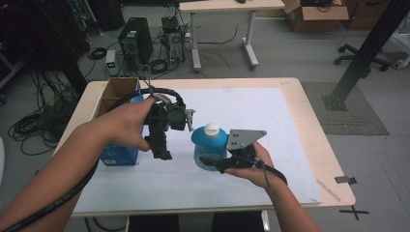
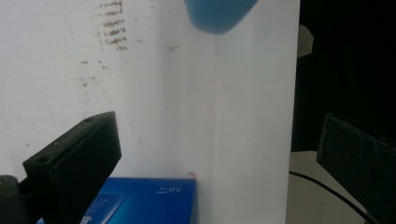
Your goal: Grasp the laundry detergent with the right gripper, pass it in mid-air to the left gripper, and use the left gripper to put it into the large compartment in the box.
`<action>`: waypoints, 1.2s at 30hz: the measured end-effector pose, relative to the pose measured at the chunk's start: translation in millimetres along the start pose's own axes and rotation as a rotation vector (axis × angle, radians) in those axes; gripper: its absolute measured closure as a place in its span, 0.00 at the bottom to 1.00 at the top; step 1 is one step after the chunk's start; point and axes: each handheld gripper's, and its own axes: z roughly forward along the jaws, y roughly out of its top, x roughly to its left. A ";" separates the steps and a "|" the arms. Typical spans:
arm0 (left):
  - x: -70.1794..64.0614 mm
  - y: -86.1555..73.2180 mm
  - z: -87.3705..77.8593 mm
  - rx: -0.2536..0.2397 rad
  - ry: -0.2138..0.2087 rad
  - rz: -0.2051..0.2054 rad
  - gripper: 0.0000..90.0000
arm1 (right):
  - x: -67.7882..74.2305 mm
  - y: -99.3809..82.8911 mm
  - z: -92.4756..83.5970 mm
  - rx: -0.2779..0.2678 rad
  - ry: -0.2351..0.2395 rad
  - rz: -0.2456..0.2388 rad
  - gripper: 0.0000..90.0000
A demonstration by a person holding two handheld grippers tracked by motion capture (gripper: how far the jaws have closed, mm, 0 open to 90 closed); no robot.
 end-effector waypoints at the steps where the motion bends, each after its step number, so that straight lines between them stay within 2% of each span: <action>1: 0.0 0.0 0.0 0.000 0.000 0.000 0.00 | 0.0 0.0 0.0 0.000 0.000 0.000 0.50; 13: -4.3 8.1 -5.7 0.001 -0.003 0.013 0.00 | 5.5 3.0 24.3 -0.002 0.096 -0.028 0.50; 26: -9.3 13.4 -5.4 -0.003 -0.004 0.032 0.00 | 5.9 8.2 47.2 0.000 0.124 -0.021 0.50; 36: -10.4 17.1 -1.5 -0.001 -0.010 0.040 0.00 | 6.8 7.8 55.7 0.008 0.131 -0.020 0.50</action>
